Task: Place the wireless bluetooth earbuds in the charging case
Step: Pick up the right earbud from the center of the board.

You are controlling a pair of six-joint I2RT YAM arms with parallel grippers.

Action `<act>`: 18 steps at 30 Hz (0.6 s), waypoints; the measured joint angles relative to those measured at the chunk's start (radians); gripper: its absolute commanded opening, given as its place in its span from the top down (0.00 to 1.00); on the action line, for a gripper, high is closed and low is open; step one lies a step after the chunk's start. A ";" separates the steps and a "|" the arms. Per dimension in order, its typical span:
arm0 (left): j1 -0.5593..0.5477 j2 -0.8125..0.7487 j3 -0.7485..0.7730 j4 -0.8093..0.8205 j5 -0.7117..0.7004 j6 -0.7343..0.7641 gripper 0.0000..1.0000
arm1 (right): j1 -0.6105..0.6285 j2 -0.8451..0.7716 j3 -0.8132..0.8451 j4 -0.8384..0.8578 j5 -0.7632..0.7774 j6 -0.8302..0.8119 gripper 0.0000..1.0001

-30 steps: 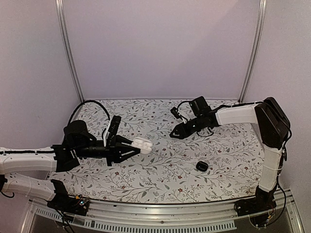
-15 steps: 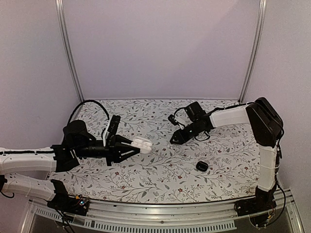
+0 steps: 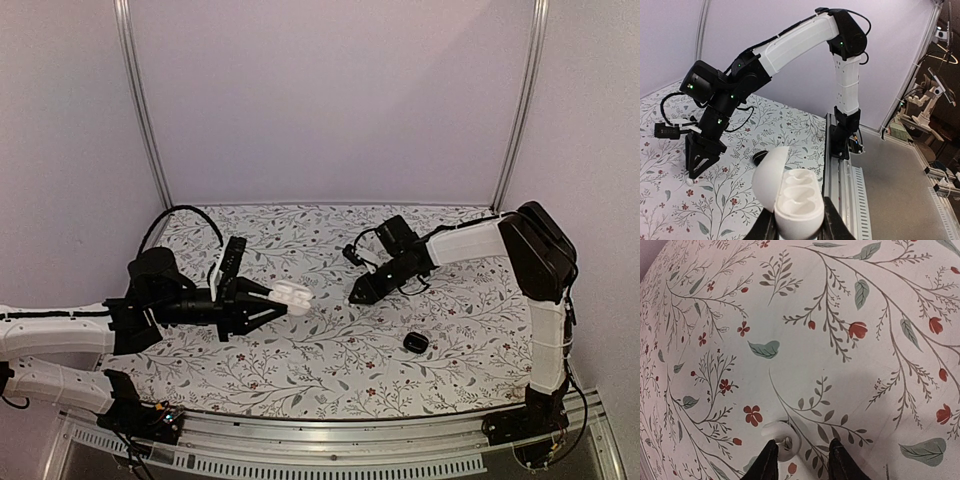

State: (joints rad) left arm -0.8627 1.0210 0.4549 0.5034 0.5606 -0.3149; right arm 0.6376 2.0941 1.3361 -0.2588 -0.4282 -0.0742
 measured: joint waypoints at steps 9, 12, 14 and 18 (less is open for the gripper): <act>0.000 -0.005 -0.008 -0.001 0.000 0.000 1.00 | 0.024 0.000 0.000 -0.006 0.000 -0.017 0.71; 0.000 -0.011 -0.008 -0.001 0.000 0.000 1.00 | 0.025 0.000 0.001 -0.007 -0.001 -0.019 0.75; 0.000 -0.014 -0.008 0.000 0.000 0.000 1.00 | 0.027 0.000 0.002 -0.008 -0.002 -0.022 0.81; 0.000 -0.015 -0.008 -0.001 0.000 0.000 1.00 | 0.032 0.000 0.006 -0.010 -0.011 -0.029 0.91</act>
State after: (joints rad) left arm -0.8627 1.0061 0.4465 0.5026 0.5602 -0.3149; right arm 0.6701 2.0941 1.3422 -0.2684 -0.4393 -0.1028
